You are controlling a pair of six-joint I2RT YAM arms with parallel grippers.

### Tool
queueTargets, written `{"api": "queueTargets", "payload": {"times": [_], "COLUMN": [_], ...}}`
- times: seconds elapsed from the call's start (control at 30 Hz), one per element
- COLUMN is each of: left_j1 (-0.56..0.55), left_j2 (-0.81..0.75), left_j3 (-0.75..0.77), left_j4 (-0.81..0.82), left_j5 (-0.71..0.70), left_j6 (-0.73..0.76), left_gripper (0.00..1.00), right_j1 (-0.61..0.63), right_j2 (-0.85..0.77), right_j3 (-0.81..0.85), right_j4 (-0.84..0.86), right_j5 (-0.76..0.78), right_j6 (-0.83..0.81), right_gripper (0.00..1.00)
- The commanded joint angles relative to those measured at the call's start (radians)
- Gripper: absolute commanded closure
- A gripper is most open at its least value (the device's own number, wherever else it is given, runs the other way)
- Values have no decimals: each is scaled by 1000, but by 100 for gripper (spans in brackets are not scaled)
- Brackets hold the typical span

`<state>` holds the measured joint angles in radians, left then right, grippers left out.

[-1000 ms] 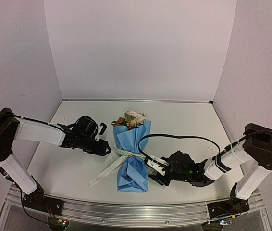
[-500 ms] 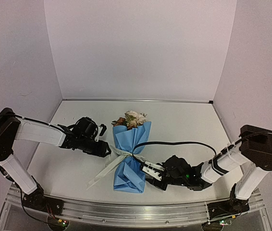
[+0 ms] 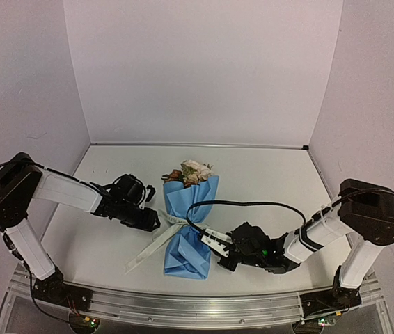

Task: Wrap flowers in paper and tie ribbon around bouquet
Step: Tie the half-tied ribbon around the folded bouquet.

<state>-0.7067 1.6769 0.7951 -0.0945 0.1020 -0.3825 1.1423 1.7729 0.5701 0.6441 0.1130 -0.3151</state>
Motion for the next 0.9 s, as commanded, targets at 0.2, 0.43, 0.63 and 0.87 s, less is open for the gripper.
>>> {"api": "queueTargets", "payload": {"times": [0.2,0.43,0.63,0.87], "left_j1": [-2,0,0,9], "left_j2": [83,25,-37,-48], "left_j3": [79,58,39,26], "left_j4": [87,86,57,31], "left_j5": [-11,-79,-149,-182], "left_j6": [2,-4,1,-13], "left_gripper": [62,100,100,100], "right_j1": [5,5,5,5], "right_j2": [-14,-111,-186,-176], "right_j3": [19,44,199,360], "right_j4": [13,-206,-736,-1179], "right_j5": [66,165,327,428], "right_j6": [30,83,240,508], "right_gripper": [100,100,100,100]}}
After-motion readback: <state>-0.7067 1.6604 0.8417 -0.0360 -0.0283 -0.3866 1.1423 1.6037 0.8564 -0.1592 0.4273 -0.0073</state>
